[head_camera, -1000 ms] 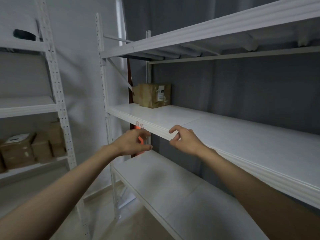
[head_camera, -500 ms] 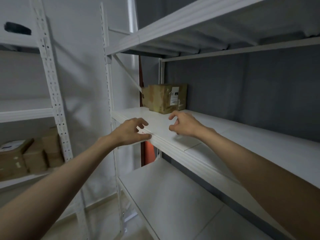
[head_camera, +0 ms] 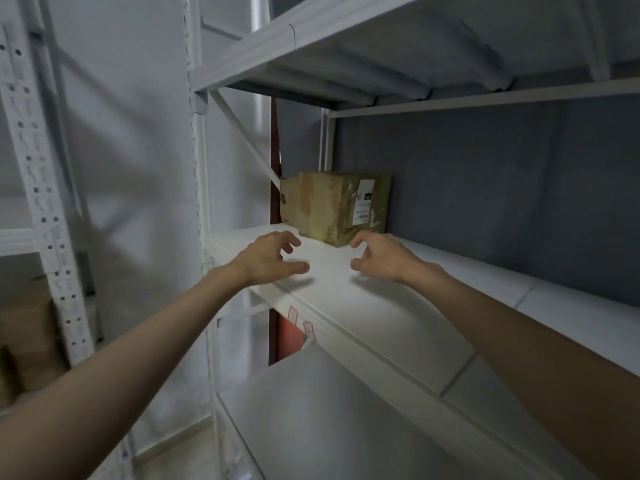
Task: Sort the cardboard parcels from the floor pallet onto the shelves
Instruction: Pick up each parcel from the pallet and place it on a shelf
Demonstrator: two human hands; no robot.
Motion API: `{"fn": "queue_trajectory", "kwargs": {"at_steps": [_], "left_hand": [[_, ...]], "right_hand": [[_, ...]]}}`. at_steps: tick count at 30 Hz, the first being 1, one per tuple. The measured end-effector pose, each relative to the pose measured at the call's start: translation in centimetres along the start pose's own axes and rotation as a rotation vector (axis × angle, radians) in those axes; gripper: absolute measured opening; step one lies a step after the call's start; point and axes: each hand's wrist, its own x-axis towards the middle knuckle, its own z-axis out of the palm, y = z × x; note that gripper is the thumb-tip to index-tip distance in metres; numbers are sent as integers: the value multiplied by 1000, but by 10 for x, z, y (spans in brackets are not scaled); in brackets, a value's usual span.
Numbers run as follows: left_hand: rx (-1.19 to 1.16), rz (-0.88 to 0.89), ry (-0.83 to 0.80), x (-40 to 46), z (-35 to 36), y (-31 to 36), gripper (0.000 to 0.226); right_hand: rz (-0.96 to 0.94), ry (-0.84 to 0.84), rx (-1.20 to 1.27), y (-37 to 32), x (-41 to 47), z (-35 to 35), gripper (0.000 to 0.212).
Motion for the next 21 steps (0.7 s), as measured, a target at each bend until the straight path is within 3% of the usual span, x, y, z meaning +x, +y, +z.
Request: {"fn": "queue_trajectory", "kwargs": {"at_steps": [7, 12, 18, 21], "left_hand": [[-117, 65, 61, 116, 6, -57, 72], [-162, 51, 36, 191, 14, -83, 85], [-481, 85, -54, 252, 23, -102, 77], [-676, 56, -51, 267, 32, -105, 82]], "right_hand": [[122, 51, 80, 2, 99, 10, 44], [198, 86, 148, 3, 148, 19, 26], [282, 56, 265, 7, 185, 20, 64], [263, 49, 338, 6, 195, 22, 64]]}}
